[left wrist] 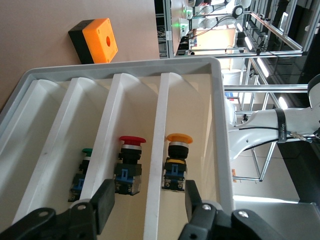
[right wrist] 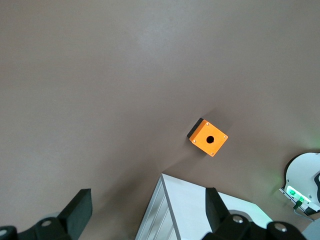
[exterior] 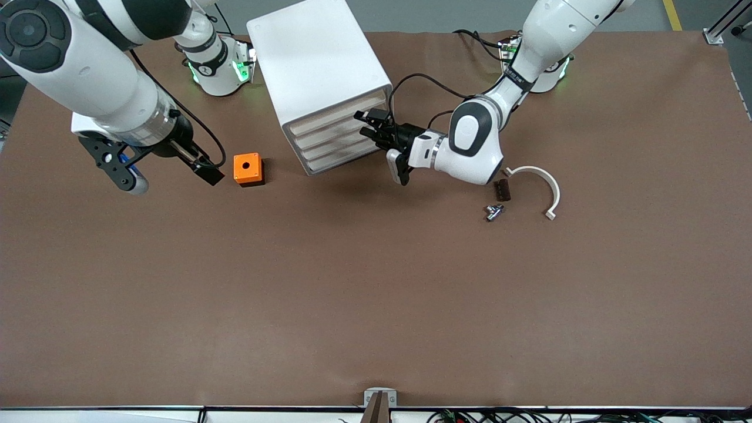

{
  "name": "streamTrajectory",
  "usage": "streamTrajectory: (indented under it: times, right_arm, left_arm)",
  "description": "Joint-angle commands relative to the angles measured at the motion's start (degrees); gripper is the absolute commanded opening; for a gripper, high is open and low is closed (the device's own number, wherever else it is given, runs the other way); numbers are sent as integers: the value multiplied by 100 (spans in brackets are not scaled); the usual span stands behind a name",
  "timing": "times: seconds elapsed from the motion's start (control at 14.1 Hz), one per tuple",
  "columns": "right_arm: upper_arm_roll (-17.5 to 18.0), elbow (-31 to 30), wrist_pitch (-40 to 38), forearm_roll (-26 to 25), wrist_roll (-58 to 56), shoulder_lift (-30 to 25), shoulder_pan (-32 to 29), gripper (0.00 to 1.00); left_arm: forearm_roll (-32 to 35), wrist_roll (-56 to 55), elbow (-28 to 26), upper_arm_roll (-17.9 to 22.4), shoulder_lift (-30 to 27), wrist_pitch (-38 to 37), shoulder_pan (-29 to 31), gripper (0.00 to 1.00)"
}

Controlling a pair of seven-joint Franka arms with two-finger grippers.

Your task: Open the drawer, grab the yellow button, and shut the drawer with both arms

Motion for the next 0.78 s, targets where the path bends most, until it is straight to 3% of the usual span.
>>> streamTrajectory:
  times: [0.0, 0.42, 0.5, 0.71]
  right_arm:
    - [-34, 10, -12, 15, 84, 9, 58, 100]
    - [-34, 19, -12, 15, 84, 1, 84, 100]
    - [-34, 19, -12, 15, 93, 1, 84, 100]
    - [-34, 19, -12, 6, 84, 9, 84, 100]
  left_arm:
    - [-295, 163, -42, -42, -21, 203, -161, 63]
    - [-717, 286, -130, -42, -22, 344, -434, 61]
    - [-778, 286, -165, -42, -22, 344, -443, 56]
    - [-814, 321, -166, -42, -22, 371, -478, 16]
